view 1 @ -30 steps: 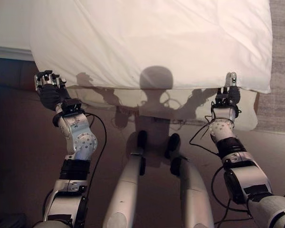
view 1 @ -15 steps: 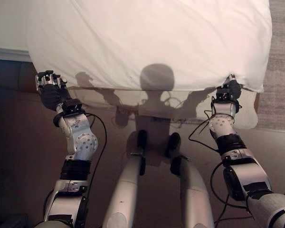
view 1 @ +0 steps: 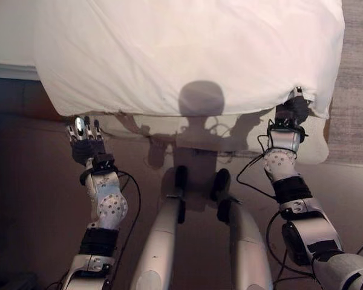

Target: Make the bed

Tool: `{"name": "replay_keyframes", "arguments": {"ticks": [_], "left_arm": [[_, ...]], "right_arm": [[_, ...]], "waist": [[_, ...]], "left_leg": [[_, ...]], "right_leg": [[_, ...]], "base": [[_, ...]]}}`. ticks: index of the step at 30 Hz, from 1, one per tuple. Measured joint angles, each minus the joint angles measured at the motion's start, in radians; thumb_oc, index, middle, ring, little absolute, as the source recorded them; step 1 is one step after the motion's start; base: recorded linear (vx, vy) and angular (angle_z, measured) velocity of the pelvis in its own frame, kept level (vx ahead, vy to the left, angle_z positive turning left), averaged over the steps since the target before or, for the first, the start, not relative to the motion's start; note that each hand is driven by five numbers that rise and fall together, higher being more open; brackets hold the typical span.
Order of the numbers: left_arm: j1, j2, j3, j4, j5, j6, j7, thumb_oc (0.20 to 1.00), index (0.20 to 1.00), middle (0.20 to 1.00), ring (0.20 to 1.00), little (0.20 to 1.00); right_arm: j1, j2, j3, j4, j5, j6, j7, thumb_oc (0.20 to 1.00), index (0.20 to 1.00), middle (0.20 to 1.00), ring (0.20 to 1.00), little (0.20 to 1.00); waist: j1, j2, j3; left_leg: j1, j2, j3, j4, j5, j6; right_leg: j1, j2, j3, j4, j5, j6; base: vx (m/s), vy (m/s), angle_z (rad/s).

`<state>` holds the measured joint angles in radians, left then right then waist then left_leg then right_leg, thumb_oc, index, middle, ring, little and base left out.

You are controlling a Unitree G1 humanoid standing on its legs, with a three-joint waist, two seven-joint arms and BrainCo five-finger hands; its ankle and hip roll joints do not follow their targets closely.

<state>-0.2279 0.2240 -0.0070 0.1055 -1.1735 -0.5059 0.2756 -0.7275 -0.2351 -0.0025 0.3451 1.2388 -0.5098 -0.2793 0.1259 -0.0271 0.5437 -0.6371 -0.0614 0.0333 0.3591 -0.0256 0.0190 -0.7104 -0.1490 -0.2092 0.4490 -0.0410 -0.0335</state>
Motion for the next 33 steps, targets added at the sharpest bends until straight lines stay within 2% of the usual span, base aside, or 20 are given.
{"name": "replay_keyframes", "arguments": {"ticks": [3,5,9,12,15,20,26,33], "left_arm": [[0.058,-0.013,-0.036,0.010,-0.041,0.041,-0.023,1.000,1.000,1.000,1.000,1.000],[0.077,-0.007,-0.070,0.016,-0.051,0.046,-0.045,1.000,1.000,1.000,1.000,1.000],[0.092,-0.013,-0.182,0.049,-0.098,0.121,-0.090,1.000,1.000,1.000,1.000,1.000],[0.087,-0.016,-0.252,0.085,-0.107,0.155,-0.115,1.000,1.000,1.000,1.000,1.000],[0.053,-0.030,-0.327,0.151,-0.118,0.198,-0.136,1.000,1.000,1.000,1.000,1.000],[-0.049,-0.081,-0.389,0.258,-0.160,0.258,-0.174,1.000,1.000,1.000,1.000,1.000],[-0.223,-0.187,-0.399,0.316,-0.197,0.250,-0.181,1.000,1.000,1.000,1.000,1.000],[-0.313,-0.209,-0.390,0.361,-0.235,0.240,-0.180,1.000,1.000,1.000,1.000,1.000]], "right_arm": [[0.015,0.004,0.023,-0.063,-0.026,-0.013,0.000,0.200,0.200,0.200,0.200,0.200],[0.021,0.010,0.039,-0.085,-0.032,-0.017,-0.004,0.200,0.200,0.200,0.200,0.200],[0.062,0.030,0.107,-0.170,-0.050,-0.018,0.003,0.200,0.200,0.200,0.200,0.200],[0.089,0.039,0.164,-0.224,-0.051,-0.023,0.010,0.200,0.200,0.200,0.200,0.200],[0.106,0.042,0.244,-0.270,-0.050,-0.024,0.022,0.200,0.200,0.200,0.200,0.200],[0.123,0.068,0.318,-0.299,-0.040,-0.026,0.044,0.200,0.200,0.200,0.200,0.200],[0.146,0.074,0.366,-0.333,-0.016,-0.028,0.065,0.200,0.200,0.200,0.200,0.200],[0.146,0.076,0.397,-0.386,-0.009,-0.032,0.067,0.200,0.200,0.200,0.200,0.200]], "waist": [[0.001,0.002,-0.001],[0.000,0.002,-0.001],[-0.007,0.006,-0.002],[-0.024,0.009,-0.002],[-0.040,0.010,-0.002],[-0.069,0.010,-0.002],[-0.097,0.008,-0.003],[-0.139,0.003,-0.003]], "left_leg": [[0.003,0.001,0.003,0.001,0.000,0.001],[0.005,0.001,0.007,0.001,0.001,0.001],[0.014,0.001,0.018,-0.002,0.001,0.002],[0.016,0.003,0.022,-0.002,0.001,0.002],[0.018,0.005,0.036,-0.007,0.001,0.002],[0.034,0.006,0.051,-0.019,0.002,0.004],[0.034,0.014,0.060,-0.025,0.004,0.007],[0.037,0.013,0.062,-0.031,0.003,0.007]], "right_leg": [[0.001,0.000,0.003,0.003,0.000,0.000],[0.001,0.000,0.006,0.001,0.000,0.000],[0.003,0.000,0.014,0.001,0.001,0.000],[0.003,0.003,0.019,-0.002,0.002,0.000],[-0.002,0.008,0.031,-0.001,0.007,0.000],[0.004,0.013,0.048,-0.010,0.014,0.002],[0.008,0.023,0.055,-0.030,0.031,0.005],[0.009,0.027,0.061,-0.033,0.031,0.006]], "base": [[0.00,0.000,-0.01],[-0.01,-0.001,-0.04],[-0.01,-0.002,-0.07],[-0.01,-0.001,-0.03],[-0.02,0.012,-0.11],[-0.01,0.000,-0.08],[0.00,-0.030,-0.06],[0.00,0.000,0.00]]}}
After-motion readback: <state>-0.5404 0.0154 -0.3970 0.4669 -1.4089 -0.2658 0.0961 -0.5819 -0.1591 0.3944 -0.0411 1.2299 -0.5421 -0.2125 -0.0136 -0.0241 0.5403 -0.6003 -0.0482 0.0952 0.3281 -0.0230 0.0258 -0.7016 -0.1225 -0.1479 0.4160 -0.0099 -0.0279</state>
